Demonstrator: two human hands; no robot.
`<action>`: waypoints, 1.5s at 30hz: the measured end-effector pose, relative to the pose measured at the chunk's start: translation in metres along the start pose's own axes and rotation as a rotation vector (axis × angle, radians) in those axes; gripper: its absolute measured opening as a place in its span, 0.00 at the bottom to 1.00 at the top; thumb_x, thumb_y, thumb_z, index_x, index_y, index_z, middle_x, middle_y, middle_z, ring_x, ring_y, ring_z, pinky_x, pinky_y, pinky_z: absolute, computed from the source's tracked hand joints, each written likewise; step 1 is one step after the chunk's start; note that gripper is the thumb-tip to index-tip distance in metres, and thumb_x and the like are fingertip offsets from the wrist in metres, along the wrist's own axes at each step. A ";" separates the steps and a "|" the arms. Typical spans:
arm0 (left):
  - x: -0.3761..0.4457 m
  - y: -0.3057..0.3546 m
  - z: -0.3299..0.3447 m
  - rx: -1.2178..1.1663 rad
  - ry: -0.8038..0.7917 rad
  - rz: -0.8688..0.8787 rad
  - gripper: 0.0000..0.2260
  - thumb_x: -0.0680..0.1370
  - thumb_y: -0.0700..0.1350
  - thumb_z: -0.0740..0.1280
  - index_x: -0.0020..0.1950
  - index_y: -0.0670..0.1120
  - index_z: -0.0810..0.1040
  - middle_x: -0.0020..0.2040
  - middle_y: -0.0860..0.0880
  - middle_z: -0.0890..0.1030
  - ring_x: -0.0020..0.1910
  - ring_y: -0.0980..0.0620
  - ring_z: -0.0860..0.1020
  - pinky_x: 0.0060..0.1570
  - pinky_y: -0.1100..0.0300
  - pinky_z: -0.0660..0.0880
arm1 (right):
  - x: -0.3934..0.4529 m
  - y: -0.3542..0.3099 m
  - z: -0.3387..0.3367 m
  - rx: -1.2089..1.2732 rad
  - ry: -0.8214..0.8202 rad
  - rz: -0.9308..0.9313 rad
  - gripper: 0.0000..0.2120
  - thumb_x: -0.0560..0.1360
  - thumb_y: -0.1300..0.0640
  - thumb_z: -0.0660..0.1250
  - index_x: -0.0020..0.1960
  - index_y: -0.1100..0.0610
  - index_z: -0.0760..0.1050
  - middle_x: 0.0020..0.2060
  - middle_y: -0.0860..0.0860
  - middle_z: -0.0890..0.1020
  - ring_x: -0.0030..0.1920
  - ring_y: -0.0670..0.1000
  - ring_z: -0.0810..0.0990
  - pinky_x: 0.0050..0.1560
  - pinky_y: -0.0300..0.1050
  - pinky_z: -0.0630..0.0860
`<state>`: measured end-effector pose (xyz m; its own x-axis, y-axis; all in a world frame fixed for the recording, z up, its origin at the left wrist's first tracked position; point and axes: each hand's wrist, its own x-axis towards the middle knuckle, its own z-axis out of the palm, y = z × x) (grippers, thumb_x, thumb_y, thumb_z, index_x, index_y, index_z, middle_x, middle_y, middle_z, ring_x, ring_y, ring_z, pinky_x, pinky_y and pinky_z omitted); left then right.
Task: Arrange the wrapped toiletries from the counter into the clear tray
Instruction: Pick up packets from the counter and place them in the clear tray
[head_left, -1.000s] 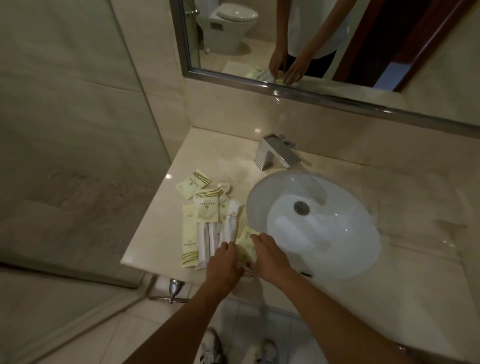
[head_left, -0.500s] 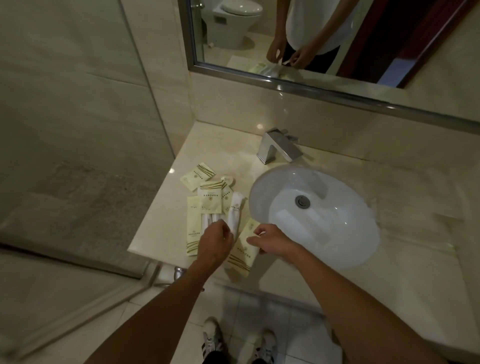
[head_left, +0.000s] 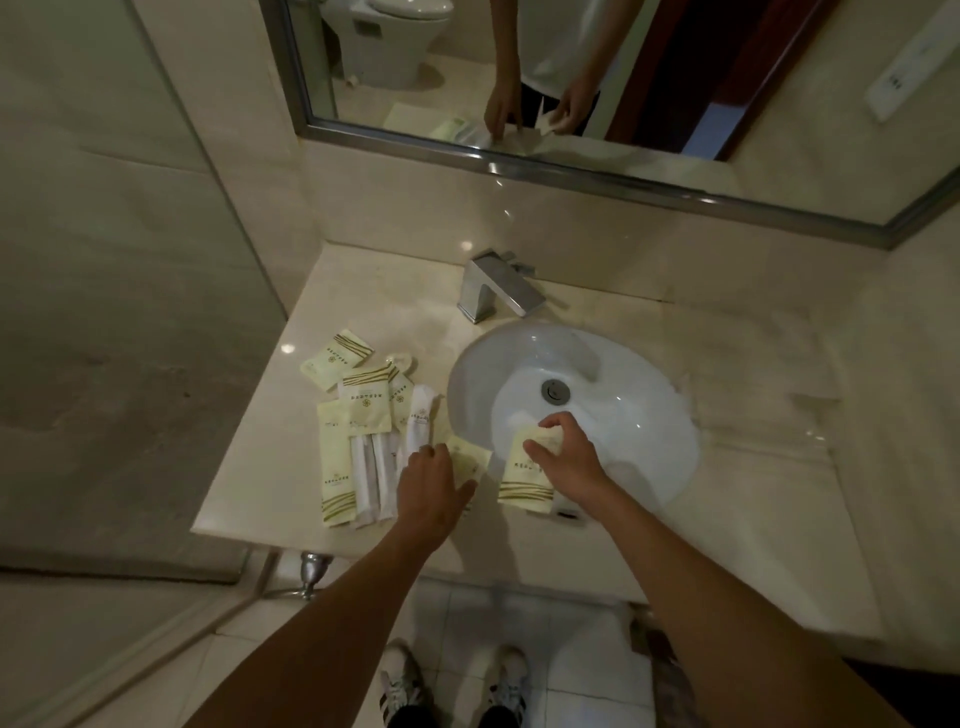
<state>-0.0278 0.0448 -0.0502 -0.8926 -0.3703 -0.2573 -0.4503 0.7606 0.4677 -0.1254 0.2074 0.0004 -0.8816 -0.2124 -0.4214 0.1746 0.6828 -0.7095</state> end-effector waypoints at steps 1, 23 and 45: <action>0.001 0.003 0.002 0.039 -0.005 -0.005 0.21 0.75 0.55 0.67 0.60 0.42 0.71 0.58 0.42 0.76 0.56 0.44 0.75 0.52 0.52 0.74 | -0.002 0.003 -0.005 0.005 -0.018 0.001 0.15 0.75 0.57 0.70 0.59 0.54 0.69 0.53 0.52 0.76 0.50 0.54 0.77 0.49 0.51 0.76; 0.019 0.079 -0.046 -0.339 -0.166 0.209 0.17 0.71 0.38 0.67 0.34 0.49 0.60 0.33 0.52 0.66 0.36 0.49 0.66 0.31 0.60 0.61 | -0.043 0.006 -0.099 0.348 0.076 0.151 0.13 0.74 0.64 0.71 0.57 0.61 0.74 0.53 0.61 0.82 0.50 0.57 0.84 0.47 0.54 0.83; 0.058 0.285 0.024 -0.150 -0.289 0.496 0.23 0.64 0.52 0.76 0.51 0.52 0.67 0.48 0.53 0.76 0.45 0.50 0.76 0.34 0.65 0.71 | 0.000 0.135 -0.252 0.603 0.368 0.338 0.11 0.74 0.66 0.69 0.56 0.64 0.77 0.53 0.60 0.83 0.50 0.57 0.83 0.45 0.49 0.82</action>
<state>-0.2075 0.2531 0.0477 -0.9645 0.1865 -0.1870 0.0023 0.7140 0.7002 -0.2125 0.4761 0.0471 -0.8086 0.2567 -0.5294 0.5744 0.1495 -0.8048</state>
